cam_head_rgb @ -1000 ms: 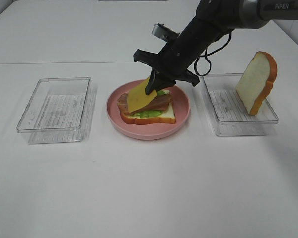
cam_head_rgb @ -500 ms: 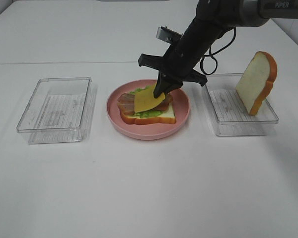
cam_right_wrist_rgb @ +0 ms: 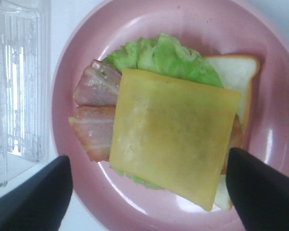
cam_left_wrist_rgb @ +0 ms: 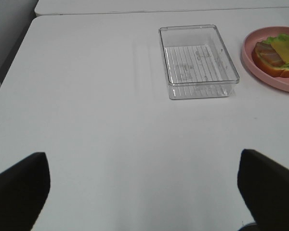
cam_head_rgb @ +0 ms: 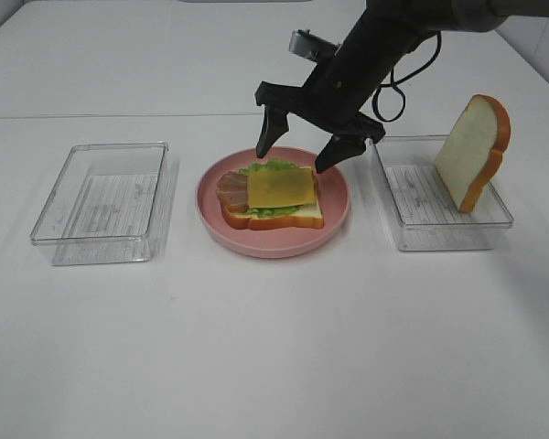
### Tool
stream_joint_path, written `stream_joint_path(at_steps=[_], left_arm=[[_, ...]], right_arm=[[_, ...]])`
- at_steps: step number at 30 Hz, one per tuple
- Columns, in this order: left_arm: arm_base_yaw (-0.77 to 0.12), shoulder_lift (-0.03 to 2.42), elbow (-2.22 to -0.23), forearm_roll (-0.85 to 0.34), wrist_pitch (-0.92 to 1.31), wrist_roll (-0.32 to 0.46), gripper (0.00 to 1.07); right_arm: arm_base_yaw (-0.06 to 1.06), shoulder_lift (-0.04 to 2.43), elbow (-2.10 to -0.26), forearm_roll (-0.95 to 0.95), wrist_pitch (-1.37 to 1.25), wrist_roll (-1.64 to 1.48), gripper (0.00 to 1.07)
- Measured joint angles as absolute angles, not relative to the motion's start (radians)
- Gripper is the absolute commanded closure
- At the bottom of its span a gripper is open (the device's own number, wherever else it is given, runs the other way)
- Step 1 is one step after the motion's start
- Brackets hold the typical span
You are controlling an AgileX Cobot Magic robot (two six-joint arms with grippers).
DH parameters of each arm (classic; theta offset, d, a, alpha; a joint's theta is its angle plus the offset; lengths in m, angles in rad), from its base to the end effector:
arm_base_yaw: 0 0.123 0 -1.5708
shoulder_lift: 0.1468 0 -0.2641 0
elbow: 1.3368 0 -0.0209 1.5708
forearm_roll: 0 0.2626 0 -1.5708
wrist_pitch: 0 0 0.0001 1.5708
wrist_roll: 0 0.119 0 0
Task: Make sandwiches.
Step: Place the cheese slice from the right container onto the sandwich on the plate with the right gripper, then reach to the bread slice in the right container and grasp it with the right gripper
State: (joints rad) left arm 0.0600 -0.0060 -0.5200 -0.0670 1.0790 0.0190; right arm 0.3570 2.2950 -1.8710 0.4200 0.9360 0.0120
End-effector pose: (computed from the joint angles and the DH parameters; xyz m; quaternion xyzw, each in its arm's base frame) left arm 0.0477 -0.0042 0.2749 -0.0154 0.8506 -0.0127 0.5254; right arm 0.4495 0.2094 0.1201 -0.0701 0.9695 0.2078 0.1089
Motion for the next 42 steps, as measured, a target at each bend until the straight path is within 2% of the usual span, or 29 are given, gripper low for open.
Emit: stream_joint_path(at_steps=[9, 12, 15, 17, 20, 23, 30, 33, 36, 38, 42], left_arm=[[0.06, -0.006, -0.52, -0.067, 1.079, 0.019, 0.09], [0.06, -0.006, -0.52, -0.067, 1.079, 0.019, 0.09], [0.06, -0.006, -0.52, -0.067, 1.079, 0.019, 0.09], [0.06, -0.006, -0.52, -0.067, 1.079, 0.019, 0.09], [0.06, -0.006, -0.52, -0.067, 1.079, 0.019, 0.09], [0.06, -0.006, -0.52, -0.067, 1.079, 0.019, 0.09], [0.06, -0.006, -0.52, -0.067, 1.079, 0.019, 0.09], [0.06, -0.006, -0.52, -0.067, 1.079, 0.019, 0.09], [0.06, -0.006, -0.52, -0.067, 1.079, 0.019, 0.09], [0.06, -0.006, -0.52, -0.067, 1.079, 0.019, 0.09], [0.06, -0.006, -0.52, -0.067, 1.079, 0.019, 0.09]], right_arm=[[0.357, 2.18, -1.873, 0.342, 0.954, 0.055, 0.23], [0.357, 2.104, -1.873, 0.228, 1.002, 0.1, 0.23], [0.357, 2.088, -1.873, 0.199, 1.02, 0.11, 0.23], [0.355, 2.025, -1.873, 0.058, 1.131, 0.143, 0.23], [0.348, 2.014, -1.889, -0.028, 1.2, 0.149, 0.23], [0.341, 2.014, -1.898, -0.047, 1.207, 0.151, 0.23], [0.22, 2.014, -1.96, -0.087, 1.212, 0.175, 0.23], [0.128, 2.014, -1.962, -0.044, 1.214, 0.168, 0.23], [0.104, 2.014, -1.962, -0.025, 1.214, 0.164, 0.23], [0.023, 2.014, -1.963, 0.037, 1.214, 0.143, 0.23], [-0.021, 2.02, -1.963, 0.076, 1.21, 0.123, 0.23]])
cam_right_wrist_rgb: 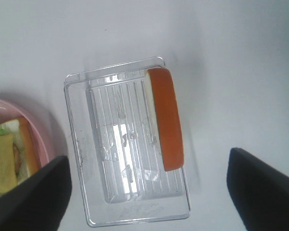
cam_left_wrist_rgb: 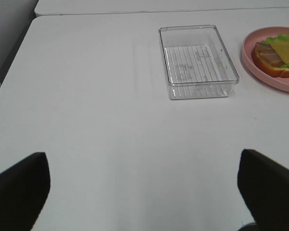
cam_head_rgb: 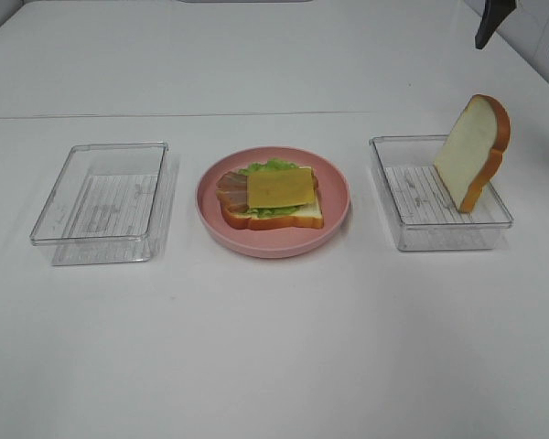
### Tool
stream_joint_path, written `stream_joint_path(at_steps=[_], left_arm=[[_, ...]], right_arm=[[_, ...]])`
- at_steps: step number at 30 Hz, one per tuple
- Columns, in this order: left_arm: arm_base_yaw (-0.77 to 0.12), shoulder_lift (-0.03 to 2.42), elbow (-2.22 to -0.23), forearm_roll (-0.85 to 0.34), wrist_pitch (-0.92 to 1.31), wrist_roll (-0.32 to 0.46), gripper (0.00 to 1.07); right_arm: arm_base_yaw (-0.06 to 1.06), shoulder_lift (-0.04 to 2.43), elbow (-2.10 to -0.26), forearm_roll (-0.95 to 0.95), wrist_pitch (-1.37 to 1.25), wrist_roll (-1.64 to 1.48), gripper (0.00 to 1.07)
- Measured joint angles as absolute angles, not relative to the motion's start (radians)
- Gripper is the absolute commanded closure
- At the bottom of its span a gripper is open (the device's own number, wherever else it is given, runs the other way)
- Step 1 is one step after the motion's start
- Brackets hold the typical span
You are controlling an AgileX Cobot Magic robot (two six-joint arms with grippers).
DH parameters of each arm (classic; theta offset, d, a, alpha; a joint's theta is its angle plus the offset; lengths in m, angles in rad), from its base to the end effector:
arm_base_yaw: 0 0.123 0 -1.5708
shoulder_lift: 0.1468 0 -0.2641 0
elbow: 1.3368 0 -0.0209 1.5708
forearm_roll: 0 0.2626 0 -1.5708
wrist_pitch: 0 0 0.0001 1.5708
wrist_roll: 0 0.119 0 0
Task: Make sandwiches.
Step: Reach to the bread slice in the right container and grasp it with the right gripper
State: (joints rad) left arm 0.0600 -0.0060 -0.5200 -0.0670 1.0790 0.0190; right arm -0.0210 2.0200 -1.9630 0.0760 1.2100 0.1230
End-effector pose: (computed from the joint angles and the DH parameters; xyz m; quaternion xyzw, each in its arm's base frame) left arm 0.0477 -0.0042 0.2749 -0.0154 0.8506 -0.0127 0.5254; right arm 0.4554 -0.0011 0.2606 0.0768 0.9773 0.0473 0.1920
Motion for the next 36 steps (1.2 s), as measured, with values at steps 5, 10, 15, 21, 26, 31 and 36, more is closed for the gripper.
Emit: stream_joint_path(at_steps=[5, 10, 15, 21, 26, 31, 36], left_arm=[[0.06, -0.006, -0.52, -0.067, 1.079, 0.019, 0.09], [0.06, -0.006, -0.52, -0.067, 1.079, 0.019, 0.09], [0.06, -0.006, -0.52, -0.067, 1.079, 0.019, 0.09], [0.06, -0.006, -0.52, -0.067, 1.079, 0.019, 0.09], [0.06, -0.006, -0.52, -0.067, 1.079, 0.019, 0.09], [0.06, -0.006, -0.52, -0.067, 1.079, 0.019, 0.09], [0.06, -0.006, -0.52, -0.067, 1.079, 0.019, 0.09]], right_arm=[[-0.036, 2.068, -1.966, 0.11, 1.211, 0.091, 0.23], [-0.036, 2.141, -1.966, 0.111, 1.212, 0.075, 0.23], [-0.036, 2.186, -1.966, 0.111, 1.21, 0.068, 0.23], [-0.036, 2.212, -1.966, 0.111, 1.174, 0.068, 0.23], [-0.036, 2.235, -1.966, 0.111, 1.153, 0.062, 0.25], [-0.036, 2.264, -1.966, 0.111, 1.152, 0.061, 0.27], [-0.036, 2.264, -1.966, 0.119, 1.151, 0.061, 0.28]])
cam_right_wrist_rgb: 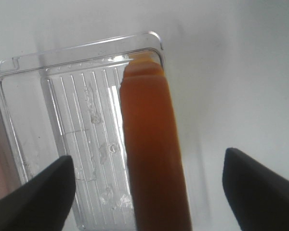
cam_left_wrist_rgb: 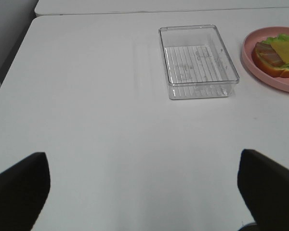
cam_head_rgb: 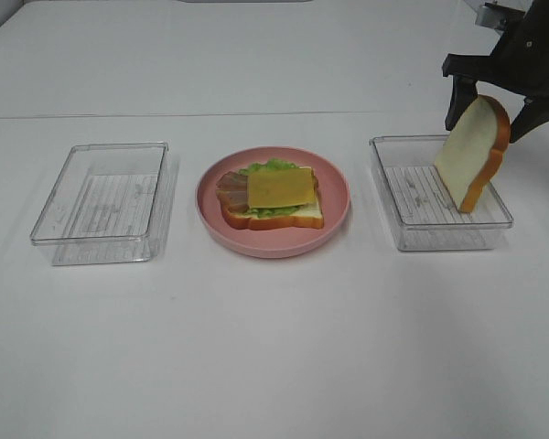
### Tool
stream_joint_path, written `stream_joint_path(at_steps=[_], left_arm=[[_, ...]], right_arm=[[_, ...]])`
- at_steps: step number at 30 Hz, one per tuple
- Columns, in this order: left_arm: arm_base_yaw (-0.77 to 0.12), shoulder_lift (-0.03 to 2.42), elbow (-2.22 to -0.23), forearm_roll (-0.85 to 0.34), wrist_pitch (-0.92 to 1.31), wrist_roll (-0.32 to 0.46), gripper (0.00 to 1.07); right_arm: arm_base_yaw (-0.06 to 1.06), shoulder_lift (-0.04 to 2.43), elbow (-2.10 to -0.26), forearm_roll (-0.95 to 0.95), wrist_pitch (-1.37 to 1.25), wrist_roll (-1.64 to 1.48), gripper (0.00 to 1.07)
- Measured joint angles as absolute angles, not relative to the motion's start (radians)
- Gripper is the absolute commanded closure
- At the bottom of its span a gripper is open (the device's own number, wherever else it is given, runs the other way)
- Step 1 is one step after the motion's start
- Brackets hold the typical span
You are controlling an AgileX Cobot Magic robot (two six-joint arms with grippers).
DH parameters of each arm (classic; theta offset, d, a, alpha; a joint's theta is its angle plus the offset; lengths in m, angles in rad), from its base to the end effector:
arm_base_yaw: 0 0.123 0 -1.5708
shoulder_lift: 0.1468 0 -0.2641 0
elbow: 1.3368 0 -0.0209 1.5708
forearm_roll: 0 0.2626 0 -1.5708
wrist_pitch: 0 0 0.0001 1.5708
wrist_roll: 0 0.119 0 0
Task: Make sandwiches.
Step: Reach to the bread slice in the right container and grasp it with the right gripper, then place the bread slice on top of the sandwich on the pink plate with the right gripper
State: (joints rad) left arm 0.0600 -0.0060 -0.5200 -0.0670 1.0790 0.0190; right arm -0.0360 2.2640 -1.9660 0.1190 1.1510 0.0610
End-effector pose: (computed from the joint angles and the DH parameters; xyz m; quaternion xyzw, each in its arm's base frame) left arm 0.0477 -0.0042 0.2749 -0.0154 0.8506 -0.0127 0.5254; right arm 0.4827 -0.0045 0.1491 0.0665 0.9907 0.0578 0.1034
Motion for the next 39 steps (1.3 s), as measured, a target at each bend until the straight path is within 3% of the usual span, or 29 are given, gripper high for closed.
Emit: stream_joint_path(at_steps=[12, 14, 15, 17, 18, 19, 20, 21, 22, 39], left_arm=[[0.06, -0.006, -0.52, -0.067, 1.079, 0.019, 0.09], [0.06, -0.006, -0.52, -0.068, 1.079, 0.019, 0.09], [0.06, -0.006, -0.52, -0.068, 1.079, 0.019, 0.09], [0.06, -0.006, -0.52, -0.068, 1.079, 0.019, 0.09], [0.06, -0.006, -0.52, -0.068, 1.079, 0.019, 0.09], [0.06, -0.006, -0.52, -0.068, 1.079, 0.019, 0.09], [0.06, -0.006, -0.52, -0.068, 1.079, 0.019, 0.09], [0.06, -0.006, -0.52, -0.068, 1.079, 0.019, 0.09], [0.06, -0.006, -0.52, -0.068, 1.079, 0.019, 0.09], [0.06, -0.006, -0.52, -0.068, 1.079, 0.019, 0.09]], right_arm=[[-0.036, 2.302, -1.966, 0.122, 1.186, 0.061, 0.3], [-0.036, 2.302, -1.966, 0.123, 1.186, 0.061, 0.4], [-0.036, 2.302, -1.966, 0.123, 1.186, 0.061, 0.4], [-0.036, 2.302, -1.966, 0.122, 1.186, 0.059, 0.71], [-0.036, 2.302, -1.966, 0.122, 1.186, 0.059, 0.71], [-0.036, 2.302, -1.966, 0.12, 1.186, 0.058, 0.81], [-0.036, 2.302, -1.966, 0.12, 1.186, 0.058, 0.81], [-0.036, 2.302, -1.966, 0.116, 1.186, 0.057, 1.0], [-0.036, 2.302, -1.966, 0.114, 1.192, 0.056, 1.07], [-0.036, 2.286, -1.983, 0.105, 1.211, 0.06, 1.07]])
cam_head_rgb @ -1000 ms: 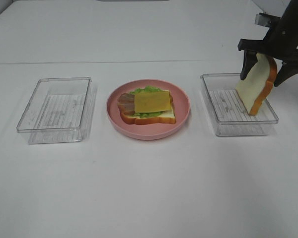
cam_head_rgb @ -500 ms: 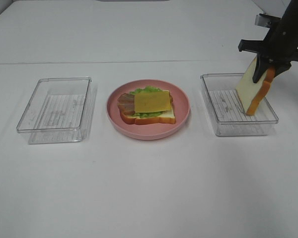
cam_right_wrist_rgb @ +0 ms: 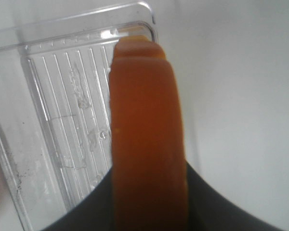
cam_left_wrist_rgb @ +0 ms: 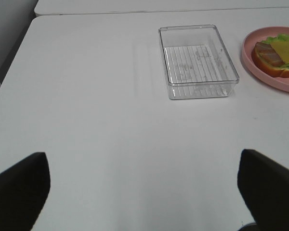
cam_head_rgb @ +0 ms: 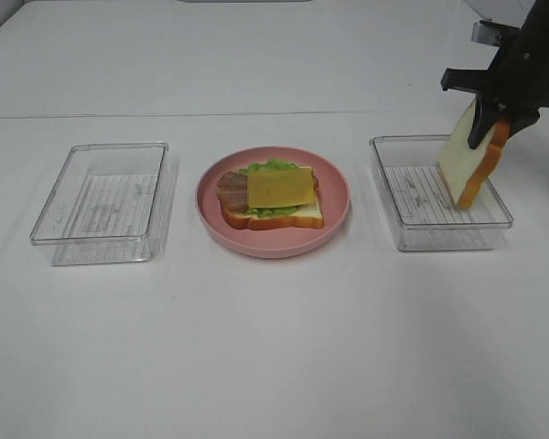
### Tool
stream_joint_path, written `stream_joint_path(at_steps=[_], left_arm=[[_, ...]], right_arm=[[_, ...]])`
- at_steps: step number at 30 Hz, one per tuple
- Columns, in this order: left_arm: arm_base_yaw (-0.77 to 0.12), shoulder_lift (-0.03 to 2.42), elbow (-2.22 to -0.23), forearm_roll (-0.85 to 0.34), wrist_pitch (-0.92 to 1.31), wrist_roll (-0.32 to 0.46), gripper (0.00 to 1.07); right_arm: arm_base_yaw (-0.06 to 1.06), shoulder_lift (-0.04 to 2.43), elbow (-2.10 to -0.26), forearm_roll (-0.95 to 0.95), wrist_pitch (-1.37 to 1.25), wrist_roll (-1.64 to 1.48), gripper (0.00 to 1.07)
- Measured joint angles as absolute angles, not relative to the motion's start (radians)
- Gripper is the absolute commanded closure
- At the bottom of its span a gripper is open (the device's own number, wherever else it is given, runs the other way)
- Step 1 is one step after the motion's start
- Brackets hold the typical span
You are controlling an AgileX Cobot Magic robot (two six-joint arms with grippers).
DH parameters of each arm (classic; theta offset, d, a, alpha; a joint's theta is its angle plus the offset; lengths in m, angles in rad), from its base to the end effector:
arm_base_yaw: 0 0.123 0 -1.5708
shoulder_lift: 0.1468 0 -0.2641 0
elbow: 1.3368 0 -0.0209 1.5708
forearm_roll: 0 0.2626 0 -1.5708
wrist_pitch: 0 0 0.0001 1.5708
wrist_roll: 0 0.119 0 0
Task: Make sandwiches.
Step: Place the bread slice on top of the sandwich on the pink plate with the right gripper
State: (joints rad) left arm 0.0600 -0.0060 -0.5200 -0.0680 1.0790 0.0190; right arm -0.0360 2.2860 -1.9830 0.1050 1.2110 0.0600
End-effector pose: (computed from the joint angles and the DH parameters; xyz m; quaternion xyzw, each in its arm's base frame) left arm 0.0477 -0.0043 0.2749 -0.0154 0.8506 -0.0132 0.5254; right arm 0.4787 -0.0056 0.1419 0.0627 0.9942 0.0512 0.0712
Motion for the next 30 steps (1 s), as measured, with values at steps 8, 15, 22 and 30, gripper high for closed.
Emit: stream_joint_path(at_steps=[8, 15, 22, 30], left_arm=[[0.06, -0.006, -0.52, -0.068, 1.079, 0.019, 0.09], [0.06, -0.006, -0.52, -0.074, 1.079, 0.019, 0.09], [0.06, -0.006, -0.52, -0.074, 1.079, 0.019, 0.09], [0.06, -0.006, -0.52, -0.075, 1.079, 0.019, 0.09]], right_arm=[[-0.036, 2.212, -2.007, 0.101, 1.227, 0.061, 1.07], [-0.036, 2.136, -2.01, 0.149, 1.223, 0.062, 1.07], [-0.036, 2.008, -1.936, 0.367, 1.221, 0.024, 1.07], [-0.036, 1.919, -1.599, 0.834, 1.136, -0.256, 1.07]])
